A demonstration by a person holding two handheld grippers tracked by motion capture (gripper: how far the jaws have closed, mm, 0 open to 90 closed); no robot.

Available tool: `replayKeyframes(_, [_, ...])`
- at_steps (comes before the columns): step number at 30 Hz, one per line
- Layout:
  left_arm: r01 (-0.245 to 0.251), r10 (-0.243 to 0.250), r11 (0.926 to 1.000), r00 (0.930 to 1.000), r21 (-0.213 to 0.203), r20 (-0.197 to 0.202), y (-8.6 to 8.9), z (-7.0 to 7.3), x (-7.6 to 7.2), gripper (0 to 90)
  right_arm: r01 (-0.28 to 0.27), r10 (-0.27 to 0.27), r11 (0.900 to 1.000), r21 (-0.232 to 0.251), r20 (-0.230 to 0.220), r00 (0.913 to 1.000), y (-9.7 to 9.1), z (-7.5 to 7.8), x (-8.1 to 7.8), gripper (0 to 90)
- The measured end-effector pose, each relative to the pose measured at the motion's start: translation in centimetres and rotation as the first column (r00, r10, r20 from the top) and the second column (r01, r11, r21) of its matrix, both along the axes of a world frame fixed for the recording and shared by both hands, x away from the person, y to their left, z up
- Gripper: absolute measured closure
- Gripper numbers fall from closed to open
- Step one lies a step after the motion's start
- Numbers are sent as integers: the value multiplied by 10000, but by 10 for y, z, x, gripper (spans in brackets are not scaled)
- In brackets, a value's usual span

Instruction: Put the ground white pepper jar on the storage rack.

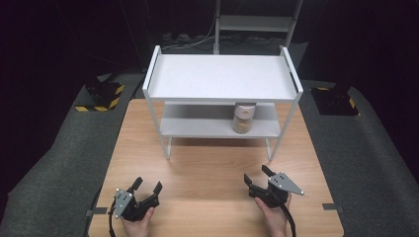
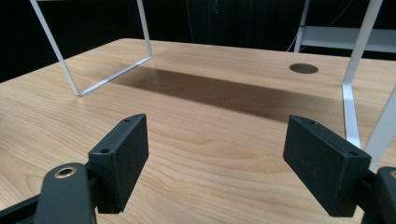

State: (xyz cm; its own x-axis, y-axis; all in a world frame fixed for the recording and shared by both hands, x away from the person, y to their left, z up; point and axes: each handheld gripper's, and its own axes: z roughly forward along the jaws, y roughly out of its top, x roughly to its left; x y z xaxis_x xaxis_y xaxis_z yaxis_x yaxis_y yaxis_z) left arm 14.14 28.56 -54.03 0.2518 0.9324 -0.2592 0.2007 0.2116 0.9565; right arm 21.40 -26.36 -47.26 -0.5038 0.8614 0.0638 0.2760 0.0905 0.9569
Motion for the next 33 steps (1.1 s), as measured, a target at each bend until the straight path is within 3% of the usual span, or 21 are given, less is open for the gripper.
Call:
replayKeyframes(14, [35,-35,10000,10000,23,-22,0,0,1,157,205,-203,9997,124,-132,9997,-6,-5,-4,220])
replayKeyframes(33, [96,-95,9999,9999,89,-66,0,1,1,158,75,-73,9999,137,-152,9999,-6,-10,-4,221])
